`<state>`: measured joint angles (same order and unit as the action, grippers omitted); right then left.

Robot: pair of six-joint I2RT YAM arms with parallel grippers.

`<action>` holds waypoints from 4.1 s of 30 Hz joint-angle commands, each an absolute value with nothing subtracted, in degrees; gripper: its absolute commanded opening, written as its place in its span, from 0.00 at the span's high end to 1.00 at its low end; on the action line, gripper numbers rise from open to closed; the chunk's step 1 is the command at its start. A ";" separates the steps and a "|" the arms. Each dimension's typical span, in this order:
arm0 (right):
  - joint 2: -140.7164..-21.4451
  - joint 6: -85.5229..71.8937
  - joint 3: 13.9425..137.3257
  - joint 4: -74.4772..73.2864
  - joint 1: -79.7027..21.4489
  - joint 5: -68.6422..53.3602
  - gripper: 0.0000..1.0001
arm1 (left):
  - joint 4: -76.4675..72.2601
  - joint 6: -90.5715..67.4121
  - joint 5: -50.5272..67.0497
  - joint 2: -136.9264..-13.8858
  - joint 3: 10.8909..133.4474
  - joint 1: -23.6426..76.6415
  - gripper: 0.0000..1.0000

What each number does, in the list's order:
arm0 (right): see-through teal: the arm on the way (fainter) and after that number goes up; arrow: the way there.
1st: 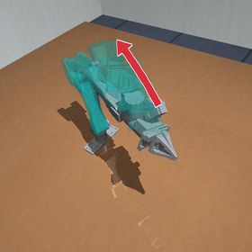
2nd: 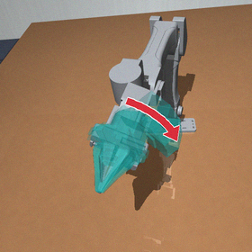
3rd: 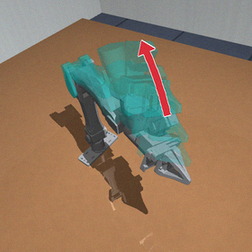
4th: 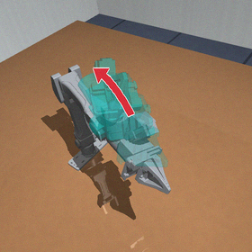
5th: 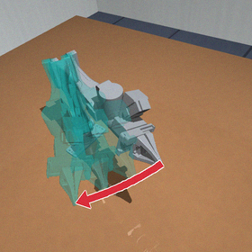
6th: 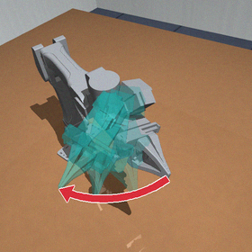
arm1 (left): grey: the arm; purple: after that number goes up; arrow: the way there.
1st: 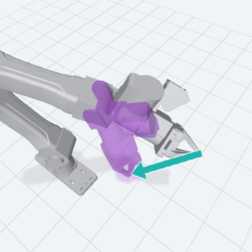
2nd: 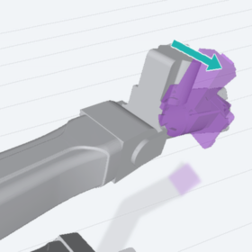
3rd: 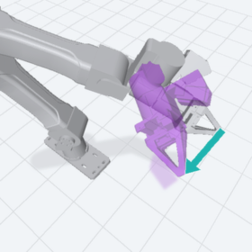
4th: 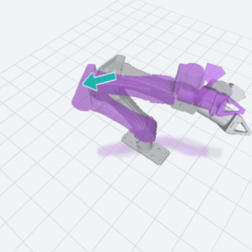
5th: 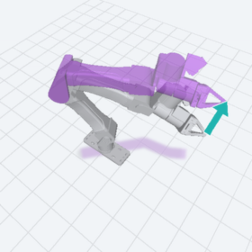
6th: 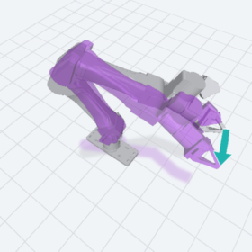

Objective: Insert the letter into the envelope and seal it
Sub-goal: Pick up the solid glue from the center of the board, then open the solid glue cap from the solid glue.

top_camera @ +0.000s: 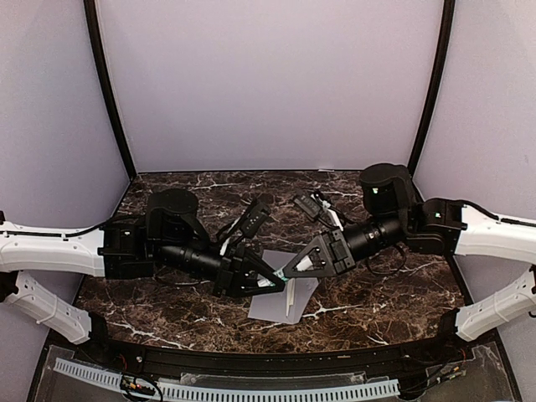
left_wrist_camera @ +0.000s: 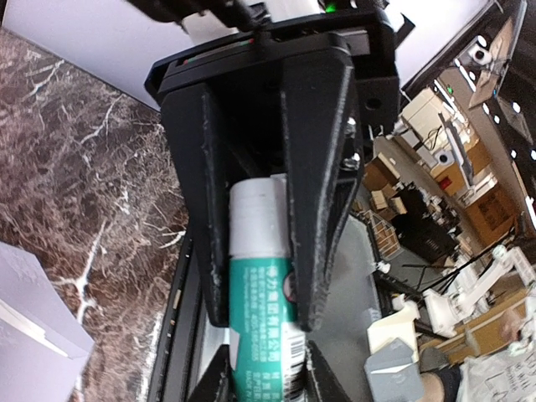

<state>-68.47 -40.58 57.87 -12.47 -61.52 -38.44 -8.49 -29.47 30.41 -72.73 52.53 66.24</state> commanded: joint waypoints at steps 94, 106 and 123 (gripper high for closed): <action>-67.39 -52.95 51.25 5.03 -65.39 -25.04 0.95 | -19.33 -38.92 27.86 -70.14 44.12 66.45 0.77; -66.18 -52.04 51.86 2.32 -63.92 -22.49 0.97 | -18.63 -38.58 28.56 -70.49 44.07 66.45 0.96; -62.83 -51.18 50.90 0.22 -60.44 -22.72 0.98 | -18.19 -39.06 29.82 -70.29 43.14 66.45 0.98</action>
<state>-66.13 -52.51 49.93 0.49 -62.94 -25.65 -20.27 -39.05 27.20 -71.18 43.99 66.32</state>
